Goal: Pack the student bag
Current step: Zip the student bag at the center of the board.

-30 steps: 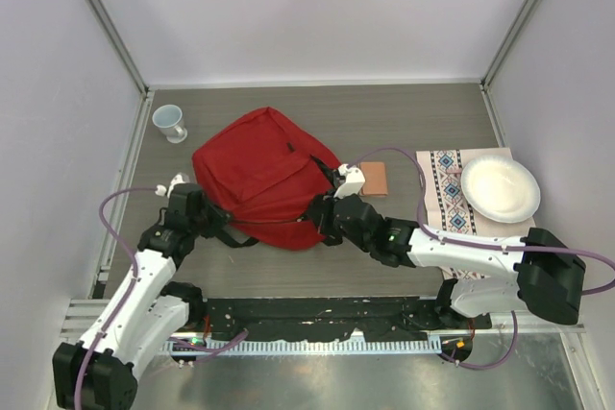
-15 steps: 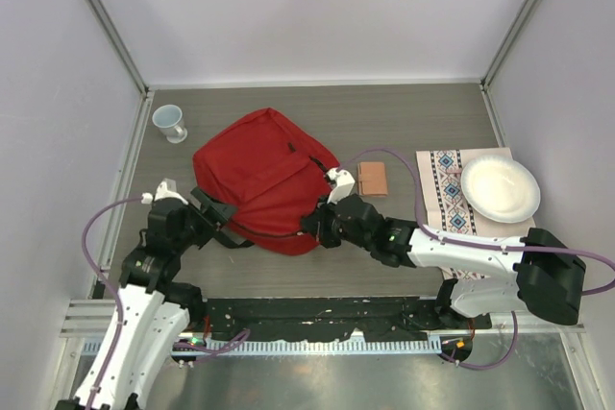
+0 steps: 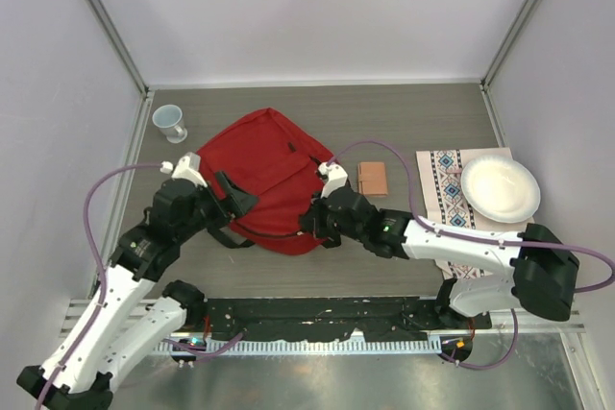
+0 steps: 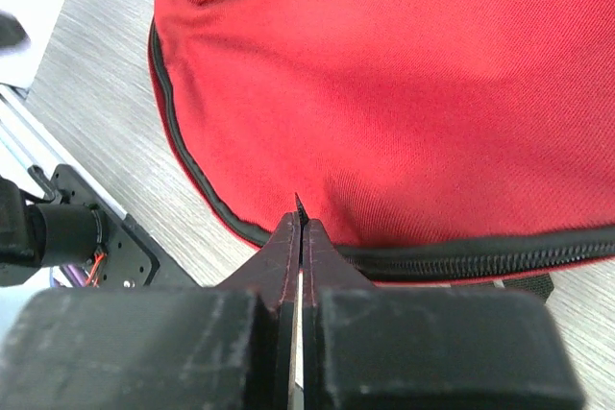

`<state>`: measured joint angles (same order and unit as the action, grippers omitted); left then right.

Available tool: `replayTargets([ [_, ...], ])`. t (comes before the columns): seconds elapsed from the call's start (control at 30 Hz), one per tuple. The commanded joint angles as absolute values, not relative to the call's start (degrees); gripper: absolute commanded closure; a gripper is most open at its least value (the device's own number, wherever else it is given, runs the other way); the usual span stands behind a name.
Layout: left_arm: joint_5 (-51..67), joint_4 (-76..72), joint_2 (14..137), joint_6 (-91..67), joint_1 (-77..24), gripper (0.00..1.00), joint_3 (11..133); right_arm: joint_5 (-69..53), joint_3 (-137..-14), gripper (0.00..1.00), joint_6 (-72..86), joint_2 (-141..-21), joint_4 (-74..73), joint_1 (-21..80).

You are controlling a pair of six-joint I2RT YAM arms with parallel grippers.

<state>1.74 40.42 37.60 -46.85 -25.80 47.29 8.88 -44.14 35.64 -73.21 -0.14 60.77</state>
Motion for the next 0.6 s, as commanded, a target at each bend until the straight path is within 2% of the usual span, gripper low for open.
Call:
replayTargets([
  [0.0, -2.5, 34.6, 32.7, -67.7, -35.6, 0.17, 37.5, 12.5, -48.2, 0.99, 36.8, -76.2, 2.0, 60.5],
  [0.03, -8.1, 35.8, 31.3, -71.4, -37.6, 0.17, 36.4, 13.1, -48.5, 0.99, 37.1, -76.6, 2.5, 60.6],
  [0.17, -12.5, 36.7, 29.1, -83.7, -44.0, 0.18, 32.7, 13.1, -50.8, 0.99, 38.7, -78.8, 3.3, 60.6],
  [0.3, -16.6, 36.3, 36.3, -87.1, -49.6, 0.17, 34.7, 13.8, -50.9, 0.99, 40.6, -78.7, 4.3, 60.6],
  [0.4, -19.2, 30.6, 40.2, -92.6, -54.0, 0.16, 33.9, 14.9, -49.9, 0.99, 41.3, -77.9, 3.7, 60.8],
  [0.53, -27.6, 26.3, 45.6, -98.7, -60.8, 0.18, 32.1, 15.0, -47.8, 0.99, 41.1, -76.0, 3.7, 60.8],
  [0.57, -28.8, 25.6, 46.1, -99.7, -61.8, 0.20, 31.6, 15.0, -47.5, 0.99, 41.0, -74.9, 3.5, 60.8],
])
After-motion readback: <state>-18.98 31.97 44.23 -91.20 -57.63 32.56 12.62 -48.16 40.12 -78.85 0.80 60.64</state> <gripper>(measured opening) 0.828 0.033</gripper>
